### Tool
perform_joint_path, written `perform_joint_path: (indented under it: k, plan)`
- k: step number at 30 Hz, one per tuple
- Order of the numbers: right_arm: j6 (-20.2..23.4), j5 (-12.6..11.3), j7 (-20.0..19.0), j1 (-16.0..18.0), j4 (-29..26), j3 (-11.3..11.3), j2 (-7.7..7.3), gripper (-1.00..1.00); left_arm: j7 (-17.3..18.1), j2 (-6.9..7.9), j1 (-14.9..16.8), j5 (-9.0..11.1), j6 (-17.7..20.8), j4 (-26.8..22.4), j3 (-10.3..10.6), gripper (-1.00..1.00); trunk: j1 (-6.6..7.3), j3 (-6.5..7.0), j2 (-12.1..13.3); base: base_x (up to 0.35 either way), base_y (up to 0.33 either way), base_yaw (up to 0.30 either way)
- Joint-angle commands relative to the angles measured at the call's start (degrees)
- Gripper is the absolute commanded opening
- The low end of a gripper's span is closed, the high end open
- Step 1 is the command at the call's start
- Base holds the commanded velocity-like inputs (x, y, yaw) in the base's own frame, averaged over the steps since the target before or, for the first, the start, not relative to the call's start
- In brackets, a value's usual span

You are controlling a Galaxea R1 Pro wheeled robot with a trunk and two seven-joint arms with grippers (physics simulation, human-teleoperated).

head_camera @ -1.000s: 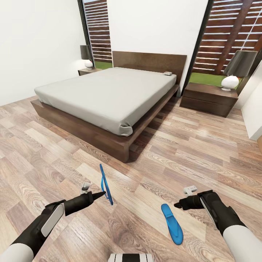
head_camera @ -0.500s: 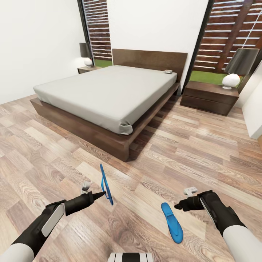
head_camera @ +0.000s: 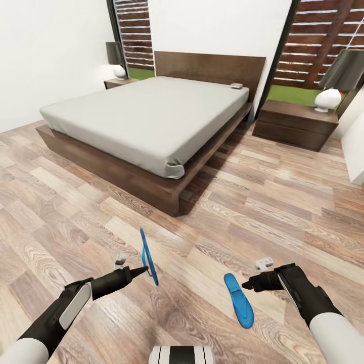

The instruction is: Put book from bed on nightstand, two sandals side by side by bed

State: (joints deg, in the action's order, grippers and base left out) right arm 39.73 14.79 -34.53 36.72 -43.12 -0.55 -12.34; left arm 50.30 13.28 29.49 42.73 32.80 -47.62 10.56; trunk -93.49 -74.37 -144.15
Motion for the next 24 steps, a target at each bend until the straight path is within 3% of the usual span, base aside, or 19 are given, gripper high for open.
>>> perform_joint_path:
  k: [1,6,12,16,24]
  plan:
    - [0.2,0.6,-0.5,0.0,0.0,0.0,-0.03,1.00,-0.2,0.03,0.0,0.6,0.4,0.0,0.2,-1.00,-0.01,-0.27,0.0,0.000,0.000,0.000]
    - [2.1,0.4,-0.5,0.0,0.6,0.0,-0.05,1.00,-0.1,0.07,0.0,0.7,0.6,0.0,0.2,-1.00,-0.14,-1.38,-0.1,0.000,0.000,0.000]
    - [10.8,0.4,-0.4,0.0,1.0,-0.1,0.37,1.00,0.0,0.07,0.0,0.7,0.6,-0.1,0.2,-1.00,-0.29,-2.71,-0.2,0.000,0.000,0.000]
    - [11.6,0.5,-0.4,0.0,0.9,-0.1,2.21,1.00,0.0,0.08,0.0,0.7,0.6,-0.1,0.2,-1.00,-0.40,-3.59,-0.2,0.000,0.000,0.000]
    - [11.3,0.5,-0.4,0.0,0.6,-0.1,2.52,1.00,-0.1,0.08,0.1,0.7,0.6,-0.1,0.2,-1.00,-0.60,-5.37,-0.3,0.000,0.000,0.000]
